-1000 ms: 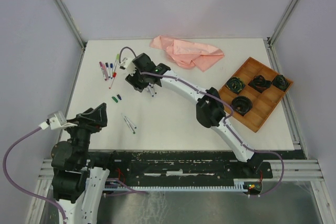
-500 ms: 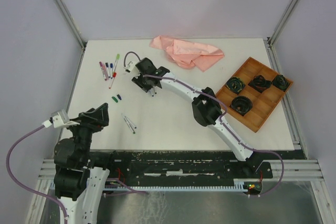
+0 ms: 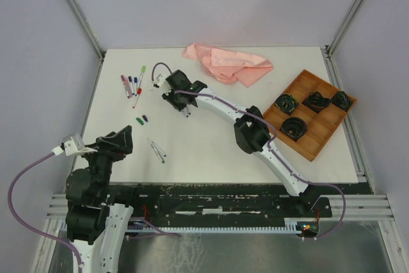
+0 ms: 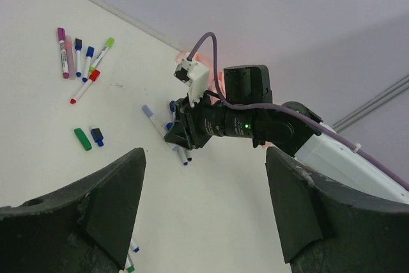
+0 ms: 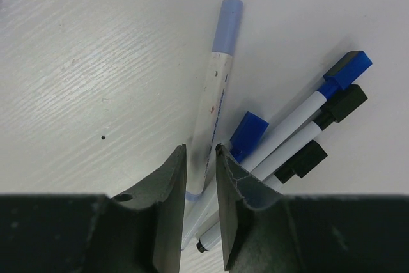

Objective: Open the pen caps
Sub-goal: Pick up the pen from the center of the board.

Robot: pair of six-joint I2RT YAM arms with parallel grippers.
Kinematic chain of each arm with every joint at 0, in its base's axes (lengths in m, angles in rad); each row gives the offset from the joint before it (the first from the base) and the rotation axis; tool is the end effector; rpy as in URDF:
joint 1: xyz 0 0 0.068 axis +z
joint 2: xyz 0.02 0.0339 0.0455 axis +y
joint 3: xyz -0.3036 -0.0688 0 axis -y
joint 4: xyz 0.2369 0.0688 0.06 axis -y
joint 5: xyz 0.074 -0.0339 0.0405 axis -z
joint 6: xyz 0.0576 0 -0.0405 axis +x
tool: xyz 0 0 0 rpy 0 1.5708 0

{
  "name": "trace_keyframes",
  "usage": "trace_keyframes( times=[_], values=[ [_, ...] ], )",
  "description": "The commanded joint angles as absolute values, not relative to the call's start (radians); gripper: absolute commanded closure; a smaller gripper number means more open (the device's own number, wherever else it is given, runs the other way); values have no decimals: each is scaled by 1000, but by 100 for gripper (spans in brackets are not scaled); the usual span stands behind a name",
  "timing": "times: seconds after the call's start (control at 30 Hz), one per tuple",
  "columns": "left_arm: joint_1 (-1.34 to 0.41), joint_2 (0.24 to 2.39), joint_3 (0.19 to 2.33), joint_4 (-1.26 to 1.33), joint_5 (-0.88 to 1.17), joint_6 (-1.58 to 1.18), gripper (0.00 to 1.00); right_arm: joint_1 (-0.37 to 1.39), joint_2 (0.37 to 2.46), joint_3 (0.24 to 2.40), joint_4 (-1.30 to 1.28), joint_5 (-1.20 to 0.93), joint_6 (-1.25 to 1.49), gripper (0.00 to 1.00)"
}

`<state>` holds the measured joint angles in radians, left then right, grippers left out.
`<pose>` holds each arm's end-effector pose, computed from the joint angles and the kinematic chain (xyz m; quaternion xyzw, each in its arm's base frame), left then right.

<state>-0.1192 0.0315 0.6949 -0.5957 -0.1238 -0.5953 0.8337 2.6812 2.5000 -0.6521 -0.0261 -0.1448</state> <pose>-0.0020 0.0074 0.3251 -0.2046 0.6516 -0.2154 0.6980 0.4185 0.4633 0.1673 -0.4425 0.8211 0.1332 0.3351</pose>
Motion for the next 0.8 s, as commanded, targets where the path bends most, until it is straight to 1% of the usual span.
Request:
trace_keyframes(
  times=[0.0, 0.17, 0.33, 0.43, 0.6, 0.77],
  values=[
    [-115, 32, 693, -549, -104, -623, 18, 837, 2675, 2495, -639, -37, -138, 69],
    [-114, 26, 693, -550, -96, -631, 18, 838, 2666, 2465, -651, -38, -138, 70],
    [-114, 25, 688, -550, -77, -646, 18, 839, 2624, 2386, -667, -37, -142, 81],
    [-115, 25, 679, -543, -59, -658, 18, 845, 2574, 2314, -683, -33, -151, 86],
    [-114, 23, 665, -530, -29, -679, 18, 848, 2429, 2115, -710, -35, -150, 89],
    [-115, 17, 633, -498, 19, -714, 18, 847, 2234, 1806, -709, -52, -149, 89]
  ],
)
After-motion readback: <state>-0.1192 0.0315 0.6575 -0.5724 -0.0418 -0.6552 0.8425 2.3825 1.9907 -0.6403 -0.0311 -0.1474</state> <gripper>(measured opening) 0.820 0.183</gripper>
